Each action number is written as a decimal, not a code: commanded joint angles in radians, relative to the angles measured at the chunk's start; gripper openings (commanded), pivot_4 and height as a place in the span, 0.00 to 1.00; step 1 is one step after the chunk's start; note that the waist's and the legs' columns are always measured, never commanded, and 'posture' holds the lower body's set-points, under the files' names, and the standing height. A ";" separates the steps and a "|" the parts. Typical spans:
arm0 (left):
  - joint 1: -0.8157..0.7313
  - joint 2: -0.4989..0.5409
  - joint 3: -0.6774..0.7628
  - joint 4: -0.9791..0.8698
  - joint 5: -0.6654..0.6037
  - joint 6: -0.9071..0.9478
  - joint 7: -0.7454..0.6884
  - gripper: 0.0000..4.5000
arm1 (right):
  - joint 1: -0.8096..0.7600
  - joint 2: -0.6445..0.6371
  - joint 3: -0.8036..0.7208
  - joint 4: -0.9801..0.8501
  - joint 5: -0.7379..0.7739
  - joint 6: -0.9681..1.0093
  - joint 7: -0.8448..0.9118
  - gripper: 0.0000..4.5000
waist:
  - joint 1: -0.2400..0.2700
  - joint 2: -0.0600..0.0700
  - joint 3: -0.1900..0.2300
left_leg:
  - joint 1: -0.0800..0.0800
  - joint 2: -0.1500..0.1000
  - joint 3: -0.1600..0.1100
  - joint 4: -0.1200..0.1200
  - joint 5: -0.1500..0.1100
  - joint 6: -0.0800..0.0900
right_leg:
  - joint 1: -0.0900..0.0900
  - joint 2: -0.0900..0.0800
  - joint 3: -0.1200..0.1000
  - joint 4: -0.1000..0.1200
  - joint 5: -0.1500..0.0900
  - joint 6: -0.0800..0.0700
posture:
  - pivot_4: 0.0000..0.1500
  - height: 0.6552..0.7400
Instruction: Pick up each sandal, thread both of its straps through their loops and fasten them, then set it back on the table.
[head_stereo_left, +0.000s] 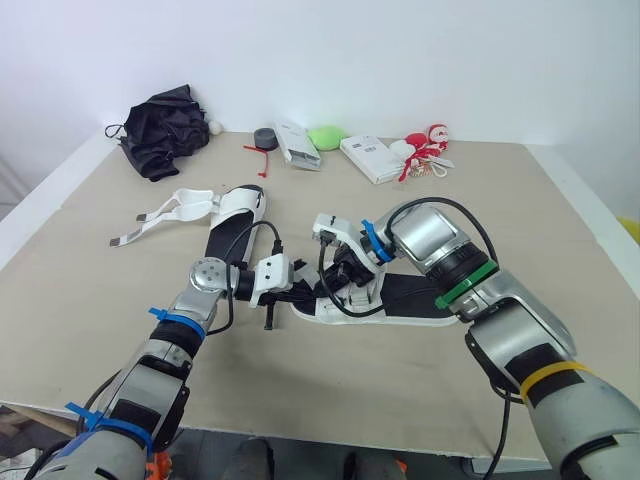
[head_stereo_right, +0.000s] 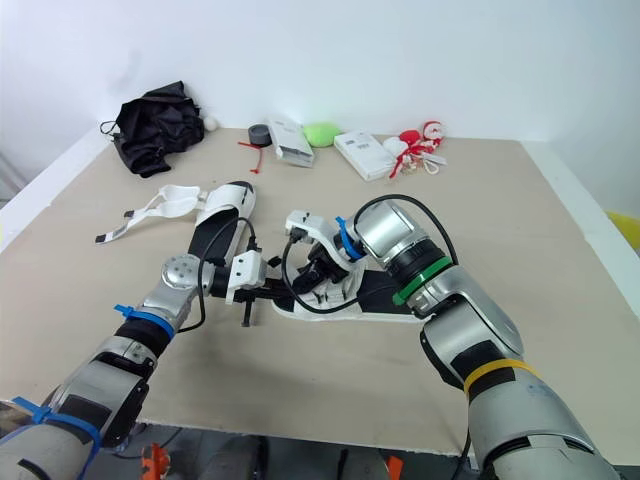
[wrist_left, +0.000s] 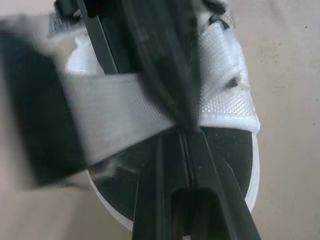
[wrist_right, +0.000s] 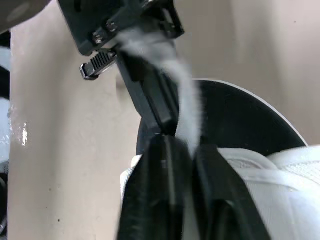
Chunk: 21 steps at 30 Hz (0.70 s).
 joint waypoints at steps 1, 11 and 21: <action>0.104 0.011 -0.099 0.116 0.132 0.064 -0.010 0.00 | -0.030 0.022 -0.109 0.030 0.031 0.012 -0.037 0.01 | 0.000 0.000 0.000 | 0.000 0.000 0.000 0.000 0.000 0.000 | 0.000 0.000 0.000 0.000 0.000 0.000 | 1.00 1.00; 0.106 0.009 -0.106 0.117 0.133 0.064 -0.014 0.00 | -0.008 -0.048 -0.302 -0.051 0.121 0.118 -0.102 0.01 | 0.002 -0.002 0.002 | -0.001 0.000 -0.005 0.000 0.001 -0.001 | -0.002 0.003 0.000 0.003 0.001 -0.004 | 1.00 1.00; 0.090 0.004 -0.108 0.128 0.138 0.064 -0.017 0.00 | 0.077 -0.092 -0.277 -0.211 0.157 0.096 -0.132 0.01 | 0.006 -0.001 0.009 | -0.005 -0.003 -0.008 0.002 0.001 -0.001 | -0.003 0.001 0.000 0.003 0.000 -0.002 | 1.00 1.00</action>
